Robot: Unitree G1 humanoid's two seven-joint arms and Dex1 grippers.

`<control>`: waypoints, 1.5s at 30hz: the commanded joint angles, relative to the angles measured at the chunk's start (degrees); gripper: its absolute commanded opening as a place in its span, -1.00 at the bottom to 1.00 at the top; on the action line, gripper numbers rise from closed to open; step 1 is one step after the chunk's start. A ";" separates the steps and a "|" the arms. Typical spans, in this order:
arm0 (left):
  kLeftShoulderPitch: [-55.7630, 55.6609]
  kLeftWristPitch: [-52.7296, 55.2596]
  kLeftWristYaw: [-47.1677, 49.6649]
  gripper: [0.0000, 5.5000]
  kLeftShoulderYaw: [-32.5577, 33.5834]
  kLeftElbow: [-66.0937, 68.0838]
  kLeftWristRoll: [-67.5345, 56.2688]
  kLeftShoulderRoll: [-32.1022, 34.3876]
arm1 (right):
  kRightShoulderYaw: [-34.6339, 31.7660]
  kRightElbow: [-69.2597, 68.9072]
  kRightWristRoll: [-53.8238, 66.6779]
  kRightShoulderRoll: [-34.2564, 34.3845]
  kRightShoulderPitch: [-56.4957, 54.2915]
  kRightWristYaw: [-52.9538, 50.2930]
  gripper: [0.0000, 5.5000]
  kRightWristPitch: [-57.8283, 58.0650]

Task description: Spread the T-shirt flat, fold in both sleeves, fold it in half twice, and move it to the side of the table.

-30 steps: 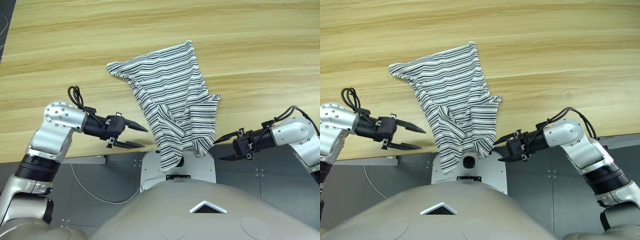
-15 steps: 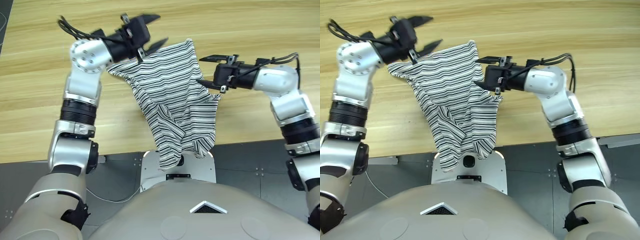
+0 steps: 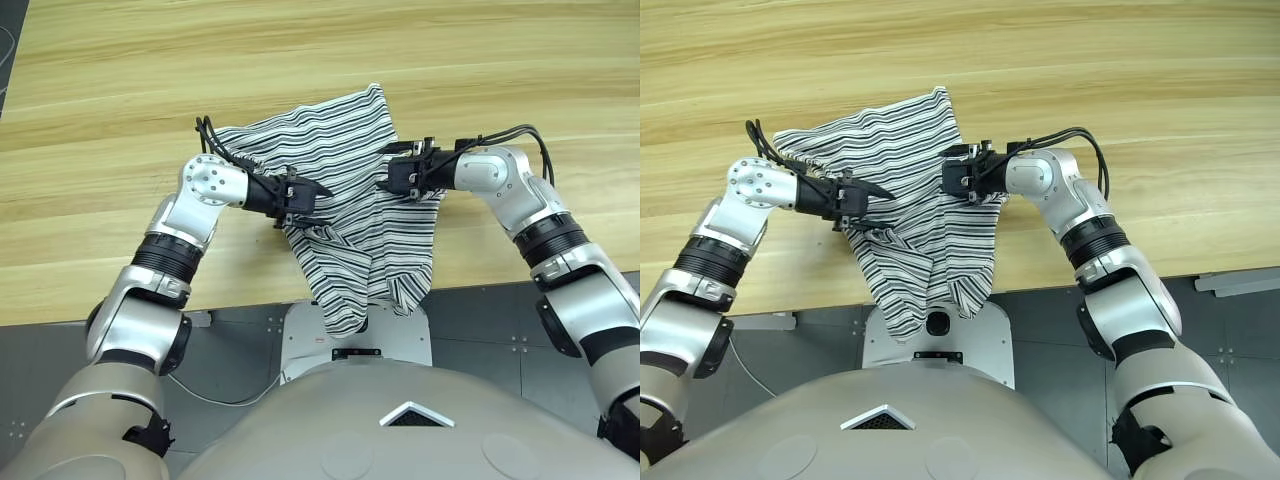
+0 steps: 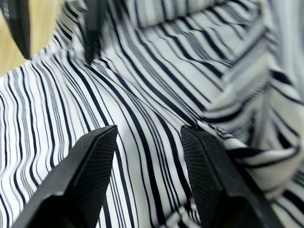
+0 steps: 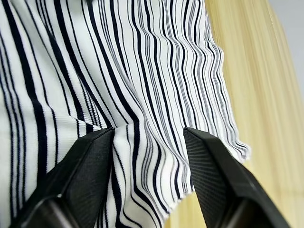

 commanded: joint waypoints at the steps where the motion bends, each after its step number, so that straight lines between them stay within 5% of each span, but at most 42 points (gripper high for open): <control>1: 3.72 -1.96 -5.71 -0.09 1.66 -1.10 -2.09 6.92 | 4.20 5.75 -8.53 -4.34 1.24 -1.05 -0.03 0.71; 16: 7.71 -6.87 -9.53 -0.09 5.18 8.08 -1.76 19.48 | 9.36 13.82 -15.11 -5.78 -1.89 -7.22 -0.03 -1.67; 27: 5.61 6.83 -18.93 -0.09 14.94 -4.91 -21.05 17.80 | 10.34 17.28 -15.69 -3.41 -3.98 -11.55 -0.03 -2.51; 33: 3.55 6.26 -7.70 -0.09 16.33 -12.05 -20.89 7.33 | 10.42 17.94 -15.73 -3.09 -4.23 -12.08 -0.03 -2.98; 39: 6.01 1.29 11.29 -0.09 7.99 -10.00 -3.34 -5.51 | 10.88 18.02 -16.34 -2.71 -4.23 -12.35 -0.03 -2.99; 45: 11.05 -0.53 8.63 -0.09 2.43 -9.61 -0.25 -4.52 | 11.24 18.06 -16.91 -2.55 -4.13 -12.37 -0.03 -2.72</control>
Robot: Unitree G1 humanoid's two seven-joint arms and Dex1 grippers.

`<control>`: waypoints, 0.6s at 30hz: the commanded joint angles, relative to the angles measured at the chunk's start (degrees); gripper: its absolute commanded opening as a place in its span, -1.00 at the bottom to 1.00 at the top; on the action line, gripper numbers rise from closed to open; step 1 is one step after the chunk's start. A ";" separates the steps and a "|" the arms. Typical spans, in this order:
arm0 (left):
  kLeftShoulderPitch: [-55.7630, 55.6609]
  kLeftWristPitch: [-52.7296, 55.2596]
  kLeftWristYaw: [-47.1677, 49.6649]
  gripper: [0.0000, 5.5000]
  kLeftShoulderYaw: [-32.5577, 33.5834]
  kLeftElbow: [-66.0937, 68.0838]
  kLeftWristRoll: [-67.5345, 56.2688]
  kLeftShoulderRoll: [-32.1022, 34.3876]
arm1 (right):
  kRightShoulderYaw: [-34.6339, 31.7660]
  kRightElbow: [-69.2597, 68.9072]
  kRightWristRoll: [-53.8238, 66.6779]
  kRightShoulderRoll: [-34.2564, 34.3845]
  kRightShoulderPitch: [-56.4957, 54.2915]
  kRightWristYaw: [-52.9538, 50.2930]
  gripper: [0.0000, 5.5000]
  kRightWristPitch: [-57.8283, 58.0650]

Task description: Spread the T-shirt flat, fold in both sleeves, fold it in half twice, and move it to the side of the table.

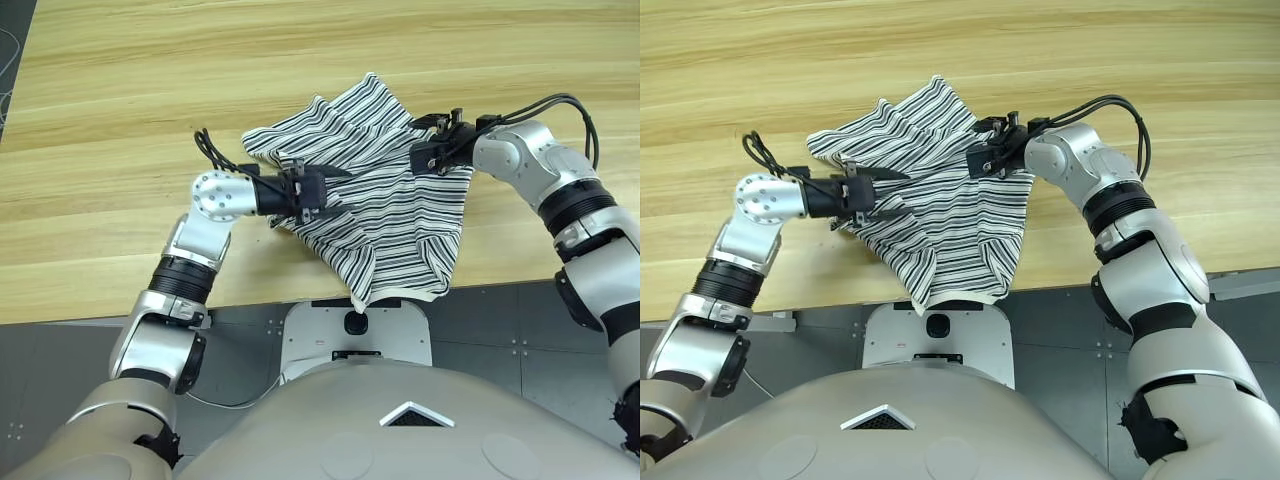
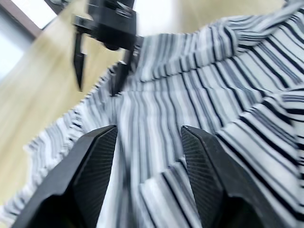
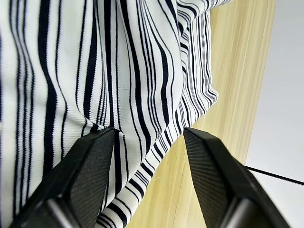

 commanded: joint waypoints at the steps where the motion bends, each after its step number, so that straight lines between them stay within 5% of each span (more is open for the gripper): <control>1: 3.58 -1.25 -3.19 -0.09 -2.68 0.06 1.01 2.56 | 3.43 3.37 -4.17 0.38 5.06 2.61 -0.03 1.99; 11: 13.17 4.28 -24.16 -0.09 -1.18 -12.45 -9.61 25.29 | 4.12 4.16 -4.99 0.61 4.92 2.64 -0.03 2.62; 18: 20.16 6.39 -25.12 -0.09 6.95 -18.67 -17.31 32.09 | 5.18 5.84 -6.53 0.63 4.57 2.12 -0.03 3.04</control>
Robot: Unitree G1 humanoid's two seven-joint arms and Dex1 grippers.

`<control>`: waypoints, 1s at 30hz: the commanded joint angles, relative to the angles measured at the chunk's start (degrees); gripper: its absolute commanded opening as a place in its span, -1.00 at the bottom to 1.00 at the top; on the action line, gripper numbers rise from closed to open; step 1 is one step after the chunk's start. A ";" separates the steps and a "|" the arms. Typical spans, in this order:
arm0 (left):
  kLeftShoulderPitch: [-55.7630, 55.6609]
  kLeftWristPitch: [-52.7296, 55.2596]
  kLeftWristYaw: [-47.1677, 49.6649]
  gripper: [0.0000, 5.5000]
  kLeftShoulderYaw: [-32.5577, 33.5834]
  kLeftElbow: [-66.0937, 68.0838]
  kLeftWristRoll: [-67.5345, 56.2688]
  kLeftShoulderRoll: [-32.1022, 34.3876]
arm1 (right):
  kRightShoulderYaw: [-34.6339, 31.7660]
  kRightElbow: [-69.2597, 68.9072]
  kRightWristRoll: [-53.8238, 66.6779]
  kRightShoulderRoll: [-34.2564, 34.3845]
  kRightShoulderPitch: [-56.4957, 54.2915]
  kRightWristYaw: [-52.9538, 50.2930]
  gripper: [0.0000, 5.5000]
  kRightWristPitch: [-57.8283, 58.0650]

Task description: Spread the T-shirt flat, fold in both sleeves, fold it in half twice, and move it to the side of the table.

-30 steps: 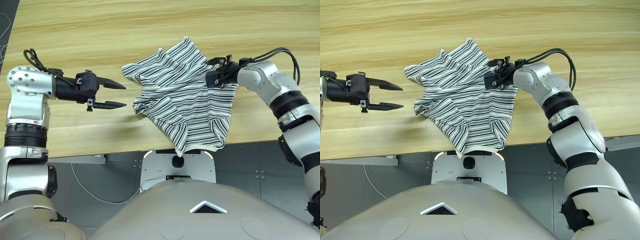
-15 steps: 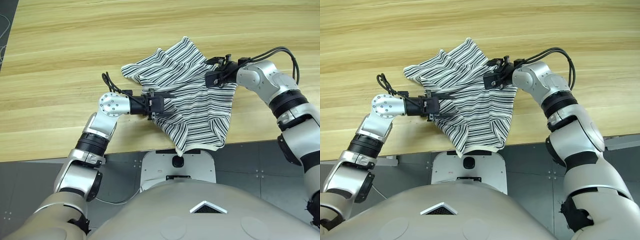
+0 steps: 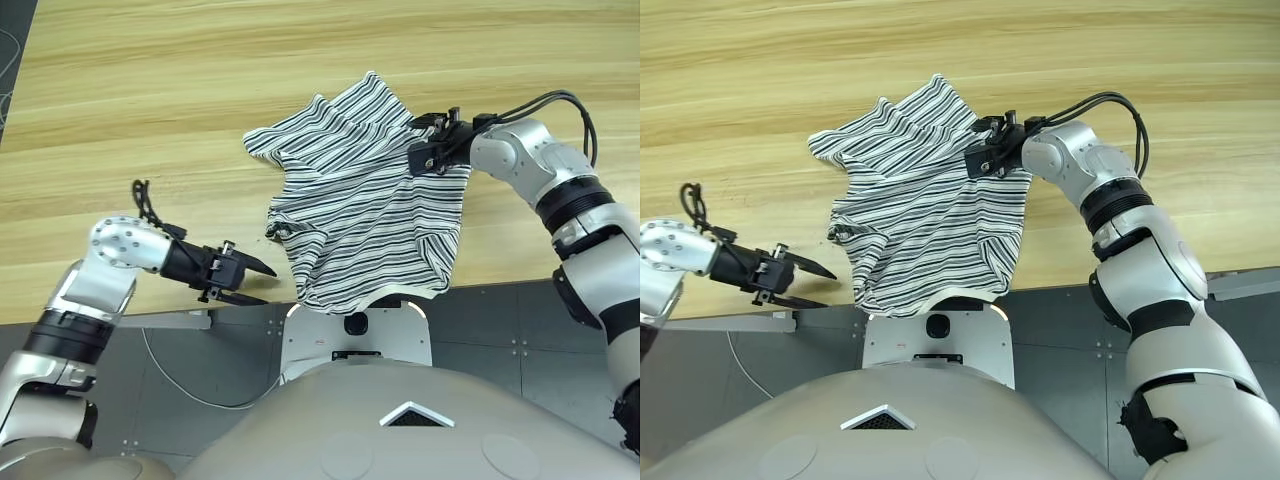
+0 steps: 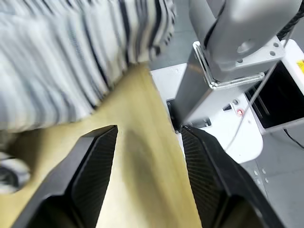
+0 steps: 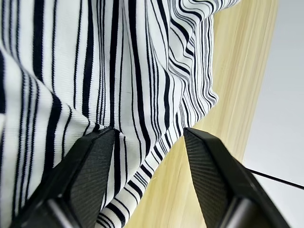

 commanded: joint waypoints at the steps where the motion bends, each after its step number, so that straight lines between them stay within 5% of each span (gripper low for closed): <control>1: 3.07 0.78 -0.08 -0.09 3.09 -2.05 -1.88 2.18 | 4.09 4.88 -4.77 -0.09 5.68 3.03 -0.03 2.58; 4: 3.45 -0.27 0.43 -0.09 4.24 -0.71 -0.39 2.83 | 4.40 5.29 -4.91 0.09 5.30 2.78 -0.03 2.38; 8: -7.93 2.00 8.46 -0.09 9.34 -2.52 -7.13 -6.97 | 4.54 5.62 -4.97 0.22 4.96 2.44 -0.03 2.27; 20: -14.70 2.82 22.42 -0.09 -9.22 2.06 15.07 -27.15 | 4.85 4.98 -4.97 0.77 5.21 2.38 -0.03 2.31; 24: -14.29 0.32 22.62 -0.09 -12.77 6.77 23.11 -23.94 | 5.25 4.50 -5.24 0.92 5.66 2.57 -0.03 2.32; 30: -11.28 -0.76 16.79 -0.09 -8.54 4.28 21.83 -9.95 | 5.28 4.79 -5.41 1.06 5.98 2.51 -0.03 2.36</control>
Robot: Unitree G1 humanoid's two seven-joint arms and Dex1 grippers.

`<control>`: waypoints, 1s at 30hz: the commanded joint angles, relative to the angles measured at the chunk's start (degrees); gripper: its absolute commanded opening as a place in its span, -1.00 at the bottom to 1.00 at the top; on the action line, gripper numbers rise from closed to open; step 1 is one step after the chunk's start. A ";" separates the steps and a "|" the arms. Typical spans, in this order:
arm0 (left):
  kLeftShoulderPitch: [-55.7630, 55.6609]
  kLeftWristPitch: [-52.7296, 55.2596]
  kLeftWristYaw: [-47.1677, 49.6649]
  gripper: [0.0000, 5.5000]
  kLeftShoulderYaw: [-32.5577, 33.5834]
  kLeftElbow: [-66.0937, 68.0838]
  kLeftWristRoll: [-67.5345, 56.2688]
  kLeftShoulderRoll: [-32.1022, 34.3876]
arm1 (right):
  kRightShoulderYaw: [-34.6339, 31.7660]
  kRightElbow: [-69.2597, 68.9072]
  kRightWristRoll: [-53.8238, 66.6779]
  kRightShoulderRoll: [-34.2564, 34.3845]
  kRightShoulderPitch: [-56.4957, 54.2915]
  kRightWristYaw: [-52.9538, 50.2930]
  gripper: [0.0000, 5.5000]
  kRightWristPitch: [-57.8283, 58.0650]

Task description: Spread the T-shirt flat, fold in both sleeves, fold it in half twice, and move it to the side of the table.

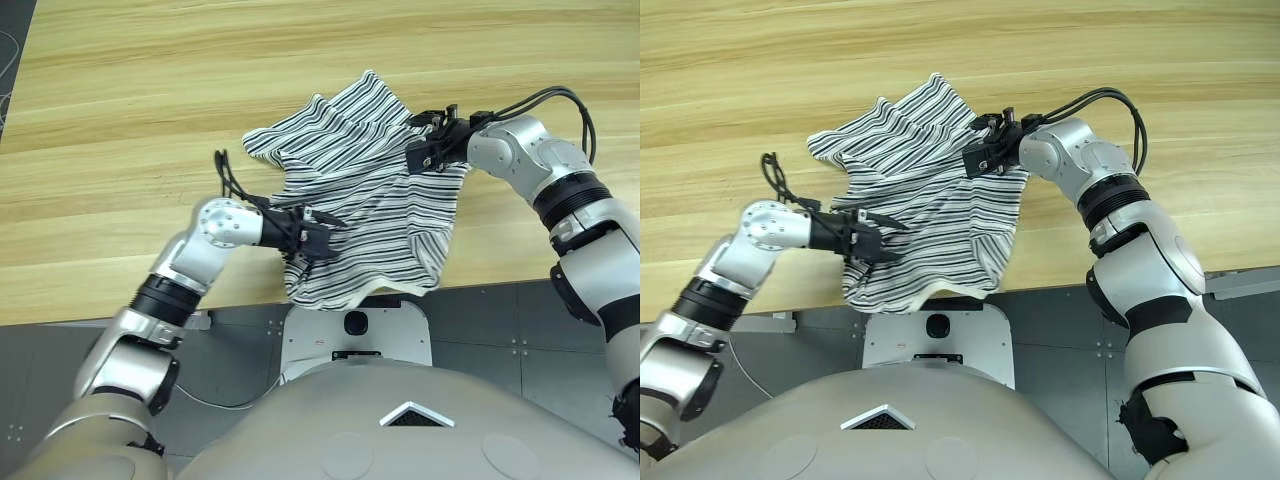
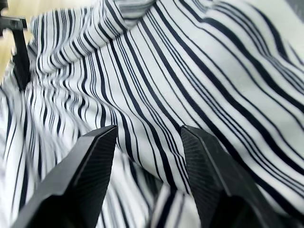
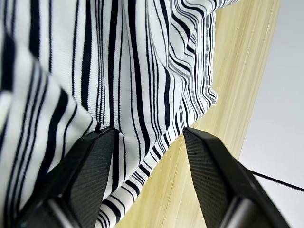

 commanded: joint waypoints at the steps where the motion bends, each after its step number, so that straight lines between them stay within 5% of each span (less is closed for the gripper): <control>1: 3.38 1.56 -4.61 -0.09 3.22 -1.86 -1.06 9.17 | 4.20 3.45 -4.34 0.40 7.18 3.47 -0.03 1.92; 8: 11.42 7.20 -9.59 -0.09 13.18 -13.48 -19.50 15.12 | 4.72 4.55 -5.24 0.17 7.15 3.23 -0.03 1.96; 14: 16.77 4.88 -8.49 -0.09 14.99 -6.79 -17.11 17.20 | 5.24 4.65 -5.86 0.34 6.94 3.58 -0.03 1.80; 22: 4.39 3.16 1.71 -0.09 19.60 2.51 -17.90 5.42 | 5.40 4.78 -5.85 0.40 7.08 3.50 -0.03 1.80; 30: 1.68 3.02 0.84 -0.09 17.40 3.89 -17.03 1.54 | 5.54 4.64 -5.74 0.58 7.02 3.57 -0.03 1.71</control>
